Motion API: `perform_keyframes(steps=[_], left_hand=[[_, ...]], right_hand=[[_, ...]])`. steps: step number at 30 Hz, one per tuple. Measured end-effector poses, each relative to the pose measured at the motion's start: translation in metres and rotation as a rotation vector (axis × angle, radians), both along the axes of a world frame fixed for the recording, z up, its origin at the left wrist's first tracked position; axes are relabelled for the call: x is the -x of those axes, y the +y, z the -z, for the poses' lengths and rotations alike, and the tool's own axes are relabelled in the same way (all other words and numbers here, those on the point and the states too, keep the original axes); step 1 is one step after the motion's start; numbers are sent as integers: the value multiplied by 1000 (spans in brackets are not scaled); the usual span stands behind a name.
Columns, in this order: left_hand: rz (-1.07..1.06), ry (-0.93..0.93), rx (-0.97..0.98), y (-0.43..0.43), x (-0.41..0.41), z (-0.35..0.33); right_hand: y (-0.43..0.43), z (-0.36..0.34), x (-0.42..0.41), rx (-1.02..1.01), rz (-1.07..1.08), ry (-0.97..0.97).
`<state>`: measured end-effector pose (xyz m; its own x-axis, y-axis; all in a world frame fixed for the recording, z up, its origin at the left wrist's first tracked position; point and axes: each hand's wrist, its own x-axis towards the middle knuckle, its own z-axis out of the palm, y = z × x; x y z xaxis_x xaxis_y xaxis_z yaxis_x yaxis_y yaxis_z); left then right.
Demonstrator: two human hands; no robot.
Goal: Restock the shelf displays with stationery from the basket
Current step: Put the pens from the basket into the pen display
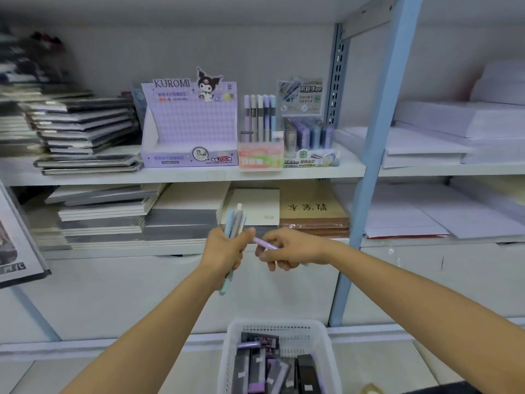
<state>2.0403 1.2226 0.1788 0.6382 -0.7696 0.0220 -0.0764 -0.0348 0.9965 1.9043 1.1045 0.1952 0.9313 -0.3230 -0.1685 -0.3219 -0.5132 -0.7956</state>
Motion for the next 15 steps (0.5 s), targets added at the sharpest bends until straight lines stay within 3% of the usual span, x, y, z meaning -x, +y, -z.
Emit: perform_keyframes(steps=[3, 6, 11, 15], left_hand=[[-90, 127, 87, 4, -13, -19], [-93, 223, 149, 6, -22, -41], [44, 125, 179, -4, -18, -89], [127, 143, 266, -18, -20, -127]], right_hand=[[-13, -26, 11, -100, 43, -103], [-23, -48, 21, -171, 135, -343], [-28, -93, 16, -370, 240, -838], [-38, -142, 5, -211, 336, -1042]])
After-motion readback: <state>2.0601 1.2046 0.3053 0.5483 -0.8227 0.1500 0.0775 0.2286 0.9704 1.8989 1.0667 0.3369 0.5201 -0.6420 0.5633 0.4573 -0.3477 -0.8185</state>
